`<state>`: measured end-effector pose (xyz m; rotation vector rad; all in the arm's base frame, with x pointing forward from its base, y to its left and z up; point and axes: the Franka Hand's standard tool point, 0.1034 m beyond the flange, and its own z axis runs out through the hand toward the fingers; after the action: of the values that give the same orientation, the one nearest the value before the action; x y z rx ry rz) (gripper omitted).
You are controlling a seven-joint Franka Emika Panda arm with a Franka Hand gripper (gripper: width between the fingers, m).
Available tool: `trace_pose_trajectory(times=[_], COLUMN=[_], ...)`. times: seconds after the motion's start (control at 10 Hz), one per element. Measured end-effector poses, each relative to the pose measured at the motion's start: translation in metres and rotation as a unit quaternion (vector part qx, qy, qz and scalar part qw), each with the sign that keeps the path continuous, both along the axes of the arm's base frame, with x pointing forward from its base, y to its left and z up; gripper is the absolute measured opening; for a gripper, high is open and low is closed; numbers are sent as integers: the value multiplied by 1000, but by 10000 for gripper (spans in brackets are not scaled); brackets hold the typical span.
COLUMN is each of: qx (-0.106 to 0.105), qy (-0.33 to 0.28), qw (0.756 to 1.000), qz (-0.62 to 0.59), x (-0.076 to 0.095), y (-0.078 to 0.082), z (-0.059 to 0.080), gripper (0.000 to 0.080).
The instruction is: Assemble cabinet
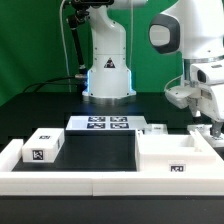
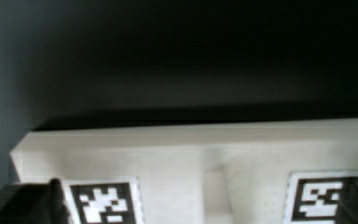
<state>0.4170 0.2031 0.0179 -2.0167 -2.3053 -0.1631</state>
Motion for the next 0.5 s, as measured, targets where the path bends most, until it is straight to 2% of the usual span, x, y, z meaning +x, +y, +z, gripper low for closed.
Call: trace_pose_trajectory(times=[0.2,0.3,0.4,0.5], qx=[0,0,0,-1], qy=[0,1,2,3], qw=[1000,1000,1000,1000], qz=[-1,-1,-1,-2], x=[0,0,-1,-1], y=[0,0,0,-1], z=[0,0,-1,-2], gripper=[433,299,299,99])
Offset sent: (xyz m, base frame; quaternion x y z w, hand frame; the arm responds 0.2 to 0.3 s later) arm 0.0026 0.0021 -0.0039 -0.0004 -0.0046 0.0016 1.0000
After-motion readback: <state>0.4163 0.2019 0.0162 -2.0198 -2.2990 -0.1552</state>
